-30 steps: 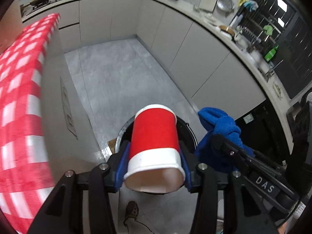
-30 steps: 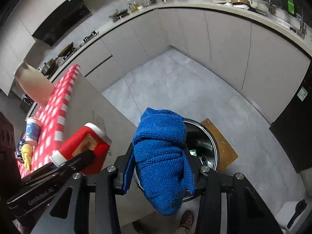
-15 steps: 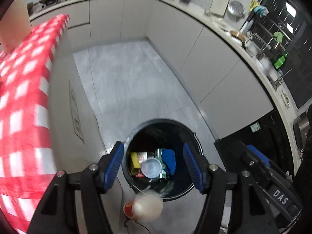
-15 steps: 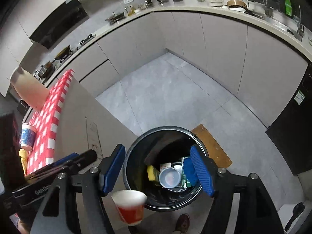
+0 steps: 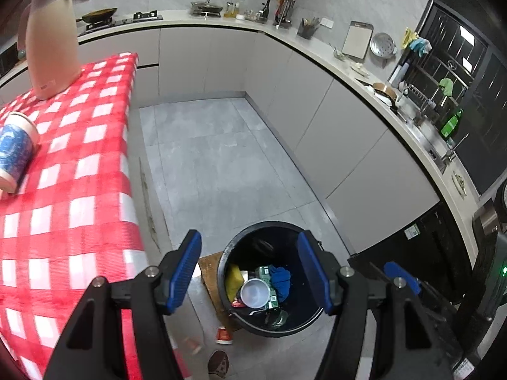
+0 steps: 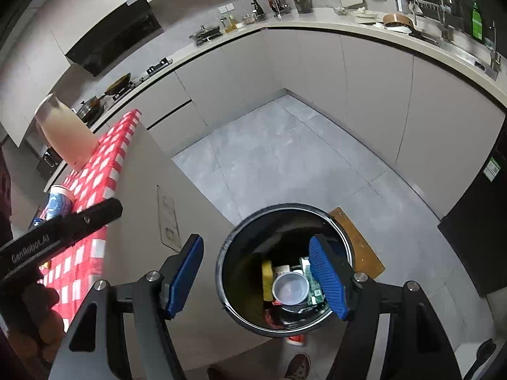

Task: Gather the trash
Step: 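Move both open grippers back over the table, then grasp the blue crushed can with the left gripper while the right grasps the blue-and-white paper cup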

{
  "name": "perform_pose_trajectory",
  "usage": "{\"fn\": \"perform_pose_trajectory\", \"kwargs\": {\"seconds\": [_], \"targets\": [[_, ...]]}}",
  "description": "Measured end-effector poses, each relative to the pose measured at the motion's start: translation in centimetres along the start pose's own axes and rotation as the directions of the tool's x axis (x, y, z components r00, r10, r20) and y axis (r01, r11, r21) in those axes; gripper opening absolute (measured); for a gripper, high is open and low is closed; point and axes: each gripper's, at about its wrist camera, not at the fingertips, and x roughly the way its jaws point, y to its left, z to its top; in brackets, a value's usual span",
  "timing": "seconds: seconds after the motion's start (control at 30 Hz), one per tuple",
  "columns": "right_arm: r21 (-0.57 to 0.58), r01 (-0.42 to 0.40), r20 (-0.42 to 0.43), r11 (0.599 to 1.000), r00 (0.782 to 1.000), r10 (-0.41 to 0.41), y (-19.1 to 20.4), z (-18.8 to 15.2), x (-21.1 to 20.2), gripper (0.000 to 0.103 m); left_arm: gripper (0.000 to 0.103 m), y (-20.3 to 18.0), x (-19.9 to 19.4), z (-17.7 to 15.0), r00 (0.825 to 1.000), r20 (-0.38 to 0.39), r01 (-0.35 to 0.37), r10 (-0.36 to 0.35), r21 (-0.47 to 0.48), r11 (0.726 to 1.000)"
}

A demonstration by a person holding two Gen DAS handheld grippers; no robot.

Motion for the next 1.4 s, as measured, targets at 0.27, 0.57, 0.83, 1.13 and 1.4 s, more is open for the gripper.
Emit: {"fn": "perform_pose_trajectory", "kwargs": {"seconds": [0.27,0.57,0.83,1.13,1.4], "targets": [[-0.085,-0.057,0.006,0.995,0.998,0.058,4.7,0.3,-0.3,0.071,0.065,2.7,-3.2,0.1,0.998,0.055,-0.036,0.04,-0.058,0.998],[-0.187,-0.136,0.028,0.973,0.989,0.143,11.1,1.2,-1.3,0.071,0.065,6.5,-6.9,-0.2,0.985,0.1,-0.128,0.141,-0.122,0.984],[-0.234,-0.201,0.011,0.951,0.978,0.209,17.5,-0.2,-1.5,0.071,0.065,11.2,-10.8,-1.8,0.971,0.125,-0.181,0.202,-0.164,0.97],[-0.288,-0.236,-0.013,0.928,0.97,0.243,25.2,-2.6,-1.8,0.072,0.068,17.6,-14.3,-3.0,0.963,0.127,-0.209,0.238,-0.21,0.955],[-0.312,-0.253,-0.037,0.916,0.966,0.255,31.3,-4.6,-0.9,0.072,0.07,23.8,-16.1,-3.8,0.957,0.109,-0.236,0.269,-0.247,0.94]]}}
